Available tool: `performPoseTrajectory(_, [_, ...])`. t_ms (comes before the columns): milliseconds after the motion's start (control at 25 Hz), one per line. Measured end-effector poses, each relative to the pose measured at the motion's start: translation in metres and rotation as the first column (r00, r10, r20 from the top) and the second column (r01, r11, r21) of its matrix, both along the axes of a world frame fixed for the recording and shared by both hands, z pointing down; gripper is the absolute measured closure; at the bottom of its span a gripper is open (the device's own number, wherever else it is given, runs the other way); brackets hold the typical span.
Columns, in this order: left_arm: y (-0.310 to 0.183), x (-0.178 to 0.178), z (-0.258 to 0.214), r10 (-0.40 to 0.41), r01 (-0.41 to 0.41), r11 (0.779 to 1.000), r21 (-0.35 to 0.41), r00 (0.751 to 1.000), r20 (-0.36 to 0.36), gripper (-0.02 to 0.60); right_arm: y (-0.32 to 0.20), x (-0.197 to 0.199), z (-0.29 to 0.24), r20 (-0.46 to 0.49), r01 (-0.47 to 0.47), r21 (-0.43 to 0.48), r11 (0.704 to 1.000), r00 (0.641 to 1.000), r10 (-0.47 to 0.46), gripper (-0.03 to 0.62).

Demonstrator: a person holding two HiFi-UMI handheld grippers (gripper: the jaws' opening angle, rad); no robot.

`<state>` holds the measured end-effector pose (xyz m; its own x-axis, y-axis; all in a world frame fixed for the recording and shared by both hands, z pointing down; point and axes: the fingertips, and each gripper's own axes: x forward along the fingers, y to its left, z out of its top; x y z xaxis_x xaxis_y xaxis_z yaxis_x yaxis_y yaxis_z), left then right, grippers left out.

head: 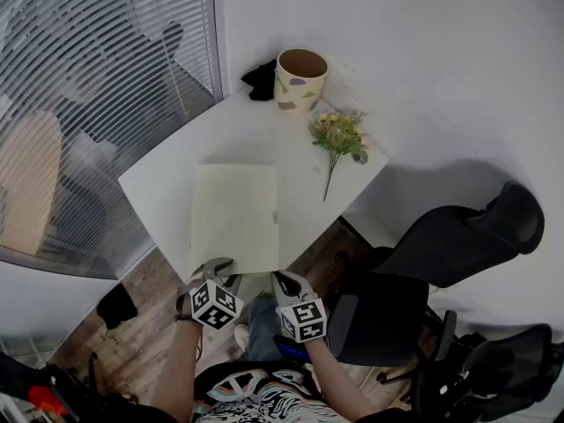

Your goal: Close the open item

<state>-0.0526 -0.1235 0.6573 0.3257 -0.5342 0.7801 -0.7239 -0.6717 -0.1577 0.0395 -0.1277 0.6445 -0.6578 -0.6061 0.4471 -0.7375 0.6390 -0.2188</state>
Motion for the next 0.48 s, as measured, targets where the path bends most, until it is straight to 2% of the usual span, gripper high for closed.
performPoseTrajectory(480, [-0.001,0.0014,0.0007,0.006,-0.006,1.0,0.0,1.0,-0.005,0.413,-0.0012,0.0004,0.0006,-0.009,0.005,0.005,1.0,1.0,-0.005,0.594])
